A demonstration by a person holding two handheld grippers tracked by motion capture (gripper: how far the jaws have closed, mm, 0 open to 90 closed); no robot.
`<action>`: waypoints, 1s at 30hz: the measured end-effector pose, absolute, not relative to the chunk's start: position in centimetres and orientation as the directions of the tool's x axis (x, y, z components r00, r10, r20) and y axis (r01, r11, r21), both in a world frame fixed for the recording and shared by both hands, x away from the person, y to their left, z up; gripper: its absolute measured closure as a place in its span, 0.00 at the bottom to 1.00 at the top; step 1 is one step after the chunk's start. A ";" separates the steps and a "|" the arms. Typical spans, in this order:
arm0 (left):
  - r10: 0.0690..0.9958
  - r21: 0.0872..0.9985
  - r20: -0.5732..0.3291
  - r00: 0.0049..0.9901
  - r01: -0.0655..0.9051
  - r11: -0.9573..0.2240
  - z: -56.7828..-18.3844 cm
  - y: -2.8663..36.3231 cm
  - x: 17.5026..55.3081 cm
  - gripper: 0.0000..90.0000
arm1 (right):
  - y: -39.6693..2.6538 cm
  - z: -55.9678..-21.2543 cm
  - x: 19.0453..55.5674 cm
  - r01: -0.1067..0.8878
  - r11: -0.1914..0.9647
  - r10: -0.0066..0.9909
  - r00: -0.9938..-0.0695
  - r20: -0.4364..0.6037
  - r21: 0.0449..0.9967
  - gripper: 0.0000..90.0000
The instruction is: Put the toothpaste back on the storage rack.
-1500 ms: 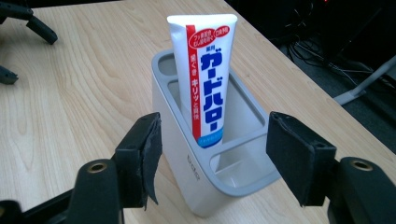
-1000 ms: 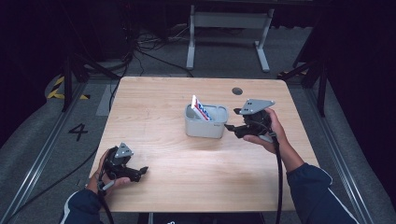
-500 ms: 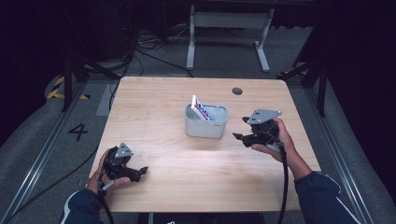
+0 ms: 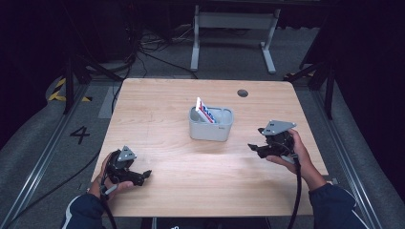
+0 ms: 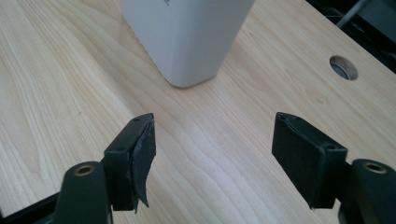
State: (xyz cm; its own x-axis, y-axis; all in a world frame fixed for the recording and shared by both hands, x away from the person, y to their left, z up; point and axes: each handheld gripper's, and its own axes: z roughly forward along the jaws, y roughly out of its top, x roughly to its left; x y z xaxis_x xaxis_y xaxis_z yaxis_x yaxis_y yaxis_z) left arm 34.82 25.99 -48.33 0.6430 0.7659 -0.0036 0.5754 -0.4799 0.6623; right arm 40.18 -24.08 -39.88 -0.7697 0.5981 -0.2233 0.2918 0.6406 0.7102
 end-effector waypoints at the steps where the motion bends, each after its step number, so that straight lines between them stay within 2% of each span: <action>1: 0.766 0.663 -0.004 0.643 0.575 -0.480 -48.3 26.0 34.8 0.01 | -24.3 -40.0 40.1 0.299 0.638 0.603 -0.767 -0.219 0.709 0.35; 21: 0.766 0.663 -0.004 0.642 0.576 -0.479 -48.3 26.0 34.8 0.01 | -30.1 -44.1 37.9 0.402 0.591 0.681 -0.714 -0.165 0.700 0.33; 30: 0.769 0.663 -0.007 0.640 0.578 -0.475 -48.3 26.0 34.8 0.00 | -32.6 -46.0 36.7 0.467 0.544 0.722 -0.683 -0.107 0.697 0.33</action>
